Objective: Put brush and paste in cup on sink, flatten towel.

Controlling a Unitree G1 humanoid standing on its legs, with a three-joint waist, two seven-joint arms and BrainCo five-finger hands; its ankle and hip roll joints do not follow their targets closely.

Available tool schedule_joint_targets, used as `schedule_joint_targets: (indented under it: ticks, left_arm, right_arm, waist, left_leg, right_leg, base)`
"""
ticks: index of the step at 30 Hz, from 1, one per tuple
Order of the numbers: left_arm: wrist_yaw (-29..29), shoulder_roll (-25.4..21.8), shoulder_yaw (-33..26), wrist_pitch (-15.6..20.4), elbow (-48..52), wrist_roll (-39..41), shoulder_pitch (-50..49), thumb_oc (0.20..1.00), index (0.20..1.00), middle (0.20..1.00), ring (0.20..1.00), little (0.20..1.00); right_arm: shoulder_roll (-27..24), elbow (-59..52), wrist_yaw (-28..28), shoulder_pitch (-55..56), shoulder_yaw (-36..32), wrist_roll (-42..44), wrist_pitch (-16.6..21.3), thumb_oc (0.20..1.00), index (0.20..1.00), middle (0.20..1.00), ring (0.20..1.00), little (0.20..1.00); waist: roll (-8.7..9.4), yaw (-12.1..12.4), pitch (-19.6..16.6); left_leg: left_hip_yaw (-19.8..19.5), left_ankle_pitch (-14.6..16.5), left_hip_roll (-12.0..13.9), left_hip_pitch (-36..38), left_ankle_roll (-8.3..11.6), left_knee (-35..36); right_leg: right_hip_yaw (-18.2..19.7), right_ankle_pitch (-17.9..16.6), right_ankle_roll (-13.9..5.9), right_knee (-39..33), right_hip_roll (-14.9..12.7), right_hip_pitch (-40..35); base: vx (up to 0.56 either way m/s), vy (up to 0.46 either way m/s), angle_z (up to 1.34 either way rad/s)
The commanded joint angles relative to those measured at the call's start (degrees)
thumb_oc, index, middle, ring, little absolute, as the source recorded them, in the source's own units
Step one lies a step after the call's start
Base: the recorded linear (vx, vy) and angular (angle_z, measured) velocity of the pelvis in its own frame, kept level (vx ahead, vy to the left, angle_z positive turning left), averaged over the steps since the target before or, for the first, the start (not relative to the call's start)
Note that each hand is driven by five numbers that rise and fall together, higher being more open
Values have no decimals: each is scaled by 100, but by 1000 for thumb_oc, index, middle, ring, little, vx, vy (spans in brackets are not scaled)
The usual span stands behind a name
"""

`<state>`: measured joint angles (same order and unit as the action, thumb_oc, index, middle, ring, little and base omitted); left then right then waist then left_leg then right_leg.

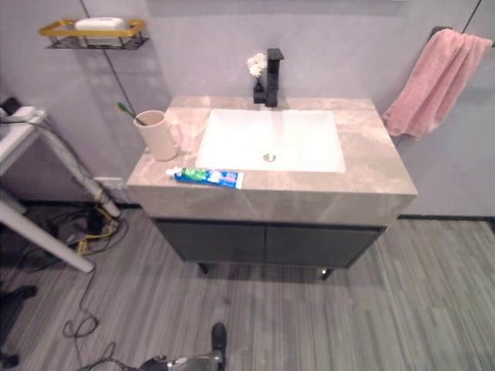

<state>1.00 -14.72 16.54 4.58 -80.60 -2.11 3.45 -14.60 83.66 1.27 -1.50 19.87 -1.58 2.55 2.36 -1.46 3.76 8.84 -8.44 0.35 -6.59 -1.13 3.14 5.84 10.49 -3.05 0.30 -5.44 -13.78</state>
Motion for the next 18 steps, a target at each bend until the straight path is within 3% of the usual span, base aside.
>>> schedule_joint_targets:
  ticks: [1, 4, 5, 8, 9, 10, 11, 13, 14, 15, 16, 17, 18]
  left_arm:
    - [7, 13, 115, 60, -65, 116, 133, 1000, 1000, 1000, 1000, 1000]
    - [15, -14, 151, 74, -6, 116, 160, 1000, 1000, 1000, 1000, 1000]
    - [1, -54, 291, 88, 70, 6, 215, 1000, 1000, 1000, 1000, 1000]
    - [5, -71, 418, 101, 101, -97, 266, 1000, 1000, 1000, 1000, 1000]
    - [32, -88, 509, 93, 117, -230, 301, 1000, 1000, 1000, 1000, 1000]
    - [51, -163, 552, 99, 185, -231, 357, 1000, 1000, 1000, 1000, 1000]
    - [60, -172, 586, 97, 198, -249, 375, 1000, 1000, 1000, 1000, 1000]
    - [69, -168, 621, 97, 171, -299, 385, 1000, 1000, 1000, 1000, 1000]
    - [61, -174, 693, 77, 124, -422, 394, 1000, 1000, 1000, 1000, 1000]
    - [61, -174, 693, 77, 124, -422, 394, 1000, 1000, 1000, 1000, 1000]
    - [80, -150, 653, 90, 92, -447, 403, 1000, 1000, 1000, 1000, 1000]
    - [109, -132, 634, 92, 53, -462, 439, 1000, 1000, 1000, 1000, 1000]
    - [130, -129, 724, 140, 99, -575, 535, 1000, 1000, 1000, 1000, 1000]
  right_arm:
    - [-128, -16, 11, -17, 197, -247, -24, 1000, 1000, 1000, 1000, 1000]
    - [-134, -66, 11, -50, 214, -282, -2, 1000, 1000, 1000, 1000, 1000]
    - [-154, -166, -6, -131, 245, -311, 12, 1000, 1000, 1000, 1000, 1000]
    - [-187, -249, -23, -163, 238, -321, 28, 1000, 1000, 1000, 1000, 1000]
    - [-222, -378, -74, -253, 268, -360, 59, 1000, 1000, 1000, 1000, 1000]
    - [-250, -537, -128, -388, 332, -413, 99, 1000, 1000, 1000, 1000, 1000]
    - [-260, -597, -156, -448, 363, -431, 111, 1000, 1000, 1000, 1000, 1000]
    - [-274, -703, -200, -516, 390, -469, 107, 1000, 1000, 1000, 1000, 1000]
    - [-297, -853, -294, -606, 470, -585, 121, 1000, 1000, 1000, 1000, 1000]
    - [-297, -853, -294, -606, 470, -585, 121, 1000, 1000, 1000, 1000, 1000]
    - [-340, -921, -367, -692, 494, -642, 131, 1000, 1000, 1000, 1000, 1000]
    - [-337, -968, -359, -788, 516, -687, 90, 1000, 1000, 1000, 1000, 1000]
    - [-413, -1018, -346, -827, 689, -942, 71, 1000, 1000, 1000, 1000, 1000]
  waist:
    - [-183, 121, -230]
    - [-151, 137, -251]
    - [-151, 128, -253]
    - [-188, 117, -259]
    - [-206, 62, -232]
    - [-300, -48, -36]
    - [-396, -78, 27]
    - [-460, -119, 93]
    - [-506, -188, 117]
    - [-508, -187, 116]
    - [-496, -162, 61]
    - [-442, -212, 72]
    - [-366, -253, 87]
  left_leg:
    - [-220, -132, 310, -898, 337, -600]
    - [-137, 52, 204, -975, 250, -864]
    - [-105, 231, 87, -940, 149, -955]
    - [-110, 366, -5, -840, 69, -972]
    - [-95, 424, -68, -695, 12, -897]
    - [-61, 437, -5, -455, -28, -770]
    - [-68, 422, 71, -375, -28, -693]
    - [-58, 426, 107, -270, -28, -612]
    - [-8, 439, 167, 8, 21, -376]
    - [-8, 439, 169, 6, 21, -376]
    - [65, 478, 289, 130, 143, -315]
    - [62, 606, 397, 410, 260, -258]
    - [119, 718, 455, 563, 330, -245]
  right_leg:
    - [385, 41, -140, 617, 243, 165]
    - [413, -96, -264, 858, 123, 270]
    - [468, -439, -381, 1169, 37, 386]
    - [477, -699, -448, 1523, 18, 541]
    - [511, -1140, -492, 1916, 12, 702]
    - [427, -1529, -602, 2697, 215, 1188]
    - [376, -1543, -632, 2918, 361, 1391]
    - [208, -1412, -607, 3031, 368, 1561]
    - [-117, -744, -488, 2455, 266, 1714]
    - [-117, -747, -488, 2451, 268, 1715]
    - [-288, -668, -448, 1434, 31, 1846]
    - [-362, -1122, -526, 565, -289, 2023]
    - [-453, -1381, -594, 312, -434, 2240]
  base:
    - [240, 189, 5]
    - [222, 181, -13]
    - [186, 161, -4]
    - [152, 136, -1]
    - [64, 130, -1]
    - [70, 166, 3]
    - [5, 102, -22]
    - [91, 70, -34]
    - [148, 72, -30]
    - [185, -47, -35]
    - [150, -209, -43]
    - [201, -297, -36]
    - [145, -242, -35]
